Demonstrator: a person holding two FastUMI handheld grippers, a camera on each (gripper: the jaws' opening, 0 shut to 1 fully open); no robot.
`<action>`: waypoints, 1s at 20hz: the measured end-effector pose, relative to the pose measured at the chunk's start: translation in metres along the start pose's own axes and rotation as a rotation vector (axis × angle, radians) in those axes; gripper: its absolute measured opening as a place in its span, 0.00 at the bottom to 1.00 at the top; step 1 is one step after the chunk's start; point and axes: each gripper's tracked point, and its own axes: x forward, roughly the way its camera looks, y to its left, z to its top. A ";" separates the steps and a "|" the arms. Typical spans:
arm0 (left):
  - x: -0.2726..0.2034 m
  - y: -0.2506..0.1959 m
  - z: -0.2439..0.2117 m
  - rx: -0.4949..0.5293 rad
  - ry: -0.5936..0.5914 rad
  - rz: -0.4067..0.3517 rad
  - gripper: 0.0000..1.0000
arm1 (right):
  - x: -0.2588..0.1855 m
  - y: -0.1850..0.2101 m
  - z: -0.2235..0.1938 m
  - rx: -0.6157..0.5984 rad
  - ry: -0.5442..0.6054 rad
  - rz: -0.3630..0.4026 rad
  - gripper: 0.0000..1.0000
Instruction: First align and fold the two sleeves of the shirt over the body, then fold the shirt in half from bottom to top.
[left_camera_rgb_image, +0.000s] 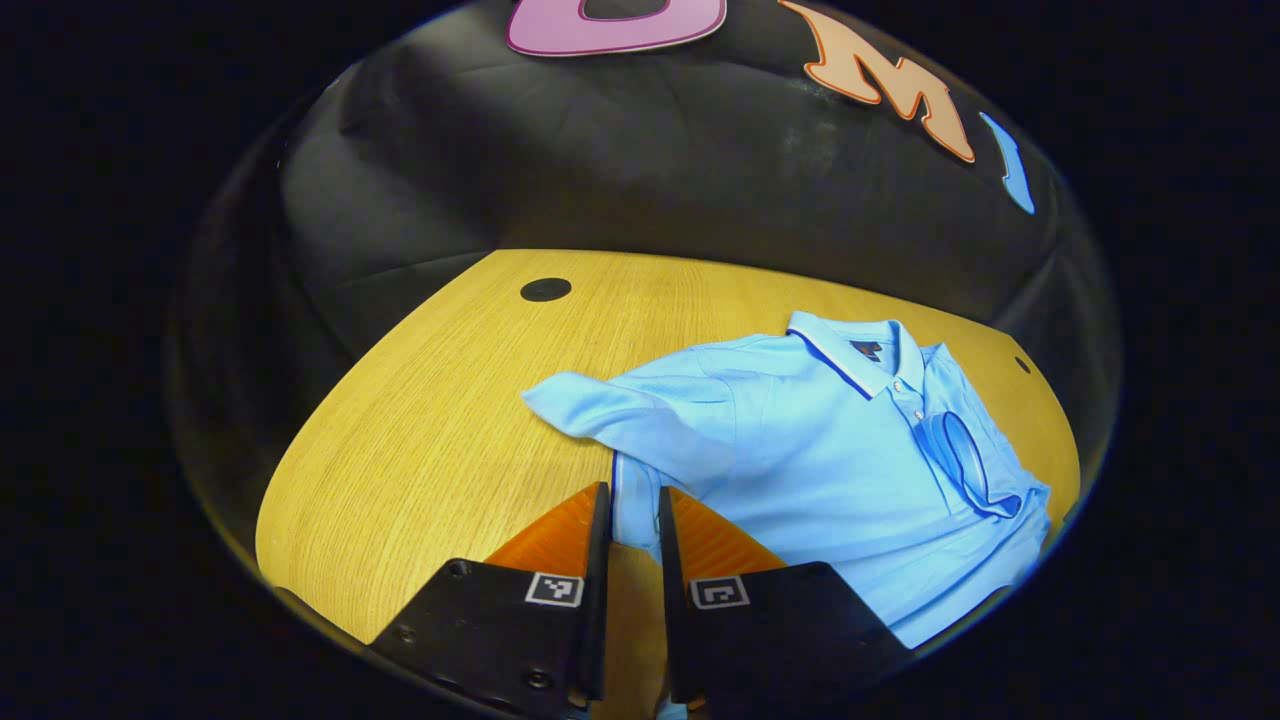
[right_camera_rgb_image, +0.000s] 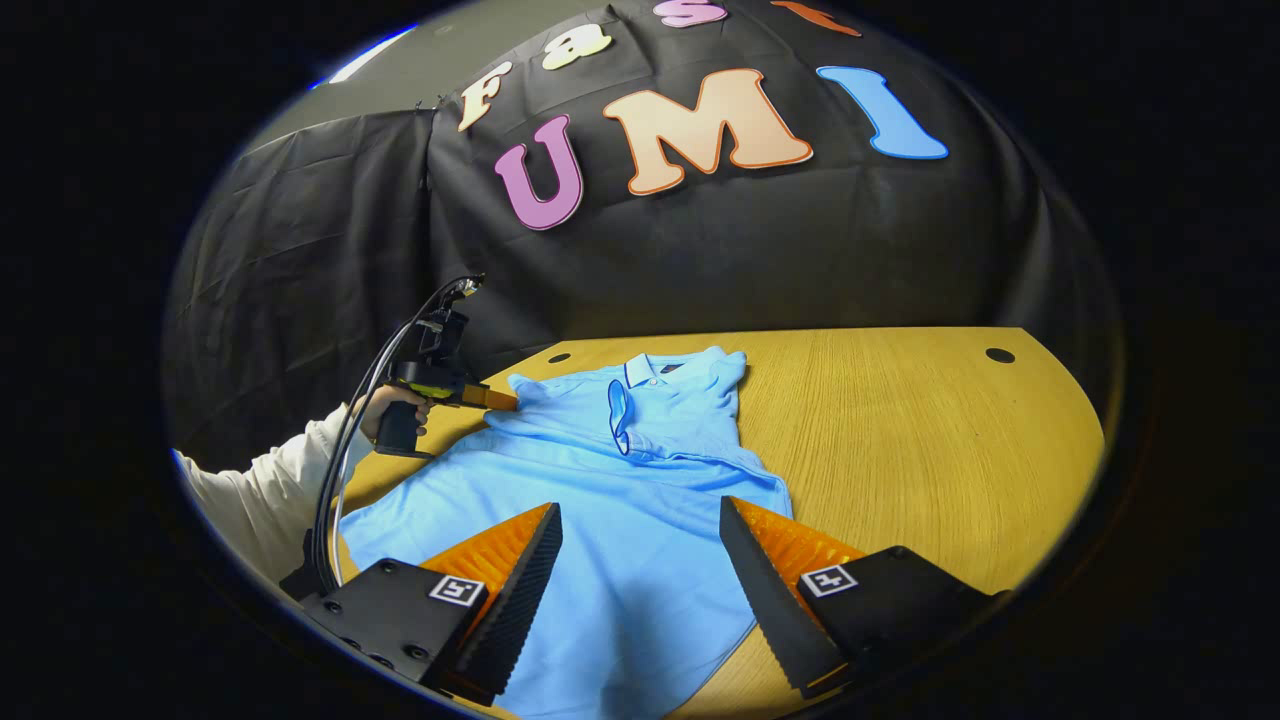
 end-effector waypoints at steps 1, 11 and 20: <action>0.000 -0.001 0.002 -0.010 -0.013 -0.017 0.21 | 0.000 -0.001 0.000 -0.001 -0.001 -0.002 0.99; -0.019 -0.018 0.052 -0.047 -0.204 -0.091 0.00 | 0.000 -0.004 -0.003 0.003 0.003 -0.008 0.99; -0.017 -0.012 0.055 0.020 -0.185 -0.028 0.08 | -0.002 -0.006 -0.001 0.013 -0.005 -0.009 0.98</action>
